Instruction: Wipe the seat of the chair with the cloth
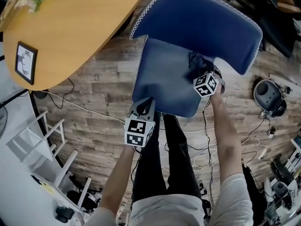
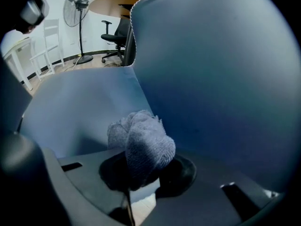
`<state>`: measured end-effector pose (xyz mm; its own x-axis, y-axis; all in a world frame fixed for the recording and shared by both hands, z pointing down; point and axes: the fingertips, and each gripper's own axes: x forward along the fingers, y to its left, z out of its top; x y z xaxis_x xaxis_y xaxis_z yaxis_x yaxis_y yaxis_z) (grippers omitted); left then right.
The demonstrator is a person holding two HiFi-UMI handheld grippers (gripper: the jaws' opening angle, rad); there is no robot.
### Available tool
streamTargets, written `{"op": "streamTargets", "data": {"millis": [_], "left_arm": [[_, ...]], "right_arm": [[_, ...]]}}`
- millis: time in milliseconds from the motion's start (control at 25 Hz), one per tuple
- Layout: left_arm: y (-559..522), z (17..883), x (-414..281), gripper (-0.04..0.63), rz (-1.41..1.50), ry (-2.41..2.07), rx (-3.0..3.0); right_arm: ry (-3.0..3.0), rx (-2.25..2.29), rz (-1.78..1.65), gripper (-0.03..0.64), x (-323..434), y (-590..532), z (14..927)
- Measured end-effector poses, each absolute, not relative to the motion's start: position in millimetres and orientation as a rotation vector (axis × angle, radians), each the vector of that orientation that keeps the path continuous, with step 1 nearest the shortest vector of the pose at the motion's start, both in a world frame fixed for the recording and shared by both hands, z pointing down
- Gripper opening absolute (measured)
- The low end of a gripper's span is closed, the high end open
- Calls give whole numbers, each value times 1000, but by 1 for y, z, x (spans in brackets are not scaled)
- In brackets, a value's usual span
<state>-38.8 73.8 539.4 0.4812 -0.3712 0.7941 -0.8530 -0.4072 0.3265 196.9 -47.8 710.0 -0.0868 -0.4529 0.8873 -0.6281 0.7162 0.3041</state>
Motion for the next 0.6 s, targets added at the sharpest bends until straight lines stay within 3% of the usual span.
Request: {"op": "streamTargets", "data": {"millis": [600], "left_arm": [[83, 548, -15, 29, 851, -947, 2017]], "right_arm": [[-1581, 1264, 529, 81, 249, 14, 711]]}}
